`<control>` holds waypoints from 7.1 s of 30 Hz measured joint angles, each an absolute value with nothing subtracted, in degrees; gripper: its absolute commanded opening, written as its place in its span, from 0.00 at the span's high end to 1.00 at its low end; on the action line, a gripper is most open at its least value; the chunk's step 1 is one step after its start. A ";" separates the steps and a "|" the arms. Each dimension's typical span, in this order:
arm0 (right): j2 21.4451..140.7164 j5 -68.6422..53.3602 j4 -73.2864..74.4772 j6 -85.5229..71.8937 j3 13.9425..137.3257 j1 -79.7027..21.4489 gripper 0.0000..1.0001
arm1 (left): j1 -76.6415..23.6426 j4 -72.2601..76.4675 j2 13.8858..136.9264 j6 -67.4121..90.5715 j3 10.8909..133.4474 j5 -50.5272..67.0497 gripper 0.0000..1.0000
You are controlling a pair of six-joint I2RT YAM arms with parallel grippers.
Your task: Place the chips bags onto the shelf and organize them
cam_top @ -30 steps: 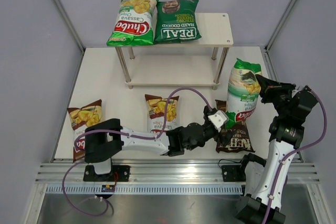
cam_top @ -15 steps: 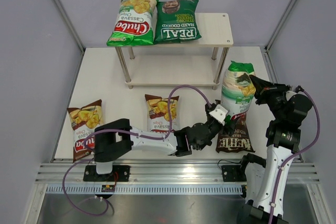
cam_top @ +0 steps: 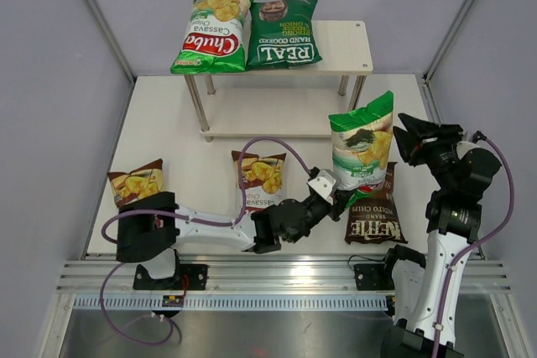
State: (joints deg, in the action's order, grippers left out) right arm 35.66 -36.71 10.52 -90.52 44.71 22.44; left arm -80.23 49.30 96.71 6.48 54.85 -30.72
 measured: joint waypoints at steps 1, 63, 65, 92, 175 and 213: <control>35.90 -36.69 10.66 -89.62 45.21 22.41 0.40 | -80.25 49.36 95.04 6.68 53.60 -29.98 0.91; 35.07 -48.69 -7.27 -80.07 57.80 12.69 0.76 | -62.24 11.42 79.90 48.84 83.33 9.37 0.41; 35.18 -48.80 -6.98 -79.46 57.80 12.67 0.76 | -62.24 9.80 79.46 48.29 83.48 9.23 0.25; 69.71 -43.29 2.37 -66.78 76.55 12.36 0.80 | -59.44 -32.69 44.12 30.09 70.24 -16.19 0.01; 93.60 -18.90 35.81 -44.14 109.62 -1.37 0.17 | -59.44 -44.47 19.53 18.35 49.98 -25.69 0.01; 22.65 -56.42 19.99 -46.11 40.01 -1.21 0.01 | -36.10 1.28 57.01 38.28 20.86 3.49 0.06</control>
